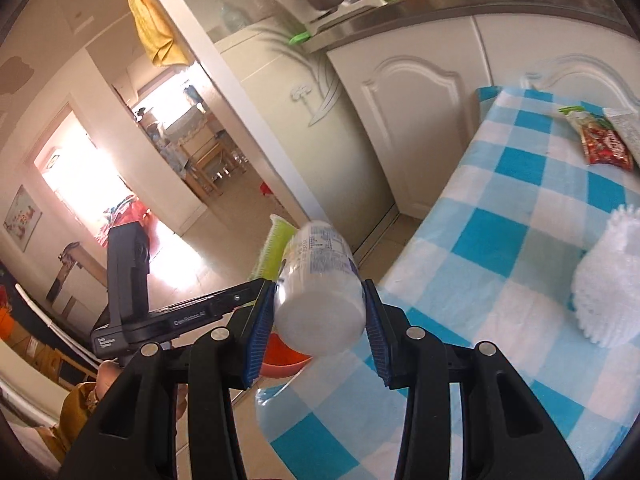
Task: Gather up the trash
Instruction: 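Carry sponge and bottle to the red bucket and open both grippers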
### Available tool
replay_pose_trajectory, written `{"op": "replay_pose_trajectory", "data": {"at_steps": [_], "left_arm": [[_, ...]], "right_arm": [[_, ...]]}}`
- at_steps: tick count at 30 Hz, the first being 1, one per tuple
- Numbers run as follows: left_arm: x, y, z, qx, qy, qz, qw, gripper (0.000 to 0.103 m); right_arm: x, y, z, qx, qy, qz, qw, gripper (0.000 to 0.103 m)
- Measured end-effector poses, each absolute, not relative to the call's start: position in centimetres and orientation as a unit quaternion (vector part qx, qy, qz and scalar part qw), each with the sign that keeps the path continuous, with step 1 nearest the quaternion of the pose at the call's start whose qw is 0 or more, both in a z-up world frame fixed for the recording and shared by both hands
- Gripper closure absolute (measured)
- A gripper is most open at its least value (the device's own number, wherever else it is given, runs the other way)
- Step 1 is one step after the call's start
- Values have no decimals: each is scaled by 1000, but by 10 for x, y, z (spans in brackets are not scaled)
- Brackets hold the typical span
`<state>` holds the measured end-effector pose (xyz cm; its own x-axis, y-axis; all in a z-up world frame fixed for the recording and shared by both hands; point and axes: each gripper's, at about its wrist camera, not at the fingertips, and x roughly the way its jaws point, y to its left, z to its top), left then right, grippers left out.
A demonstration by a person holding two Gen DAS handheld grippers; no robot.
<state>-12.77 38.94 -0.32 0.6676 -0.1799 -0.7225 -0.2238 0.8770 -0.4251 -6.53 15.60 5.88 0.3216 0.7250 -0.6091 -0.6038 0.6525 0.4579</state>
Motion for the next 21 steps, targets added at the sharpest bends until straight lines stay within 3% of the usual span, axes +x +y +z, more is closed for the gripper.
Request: {"op": "replay_pose_trajectory", "data": {"at_steps": [9, 17, 19, 21], "left_arm": [[-124, 422, -69, -281, 456, 54, 843, 80], [-127, 436, -84, -294, 460, 59, 836, 79], [-125, 436, -84, -296, 461, 64, 834, 77], [-125, 439, -87, -297, 464, 73, 831, 61]], "right_arm": [[-55, 228, 29, 25, 459, 428, 778, 59], [-49, 267, 15, 13, 483, 436, 760, 59], [-49, 273, 9, 6, 492, 432, 756, 58], [-48, 277, 3, 5, 501, 429, 752, 51]]}}
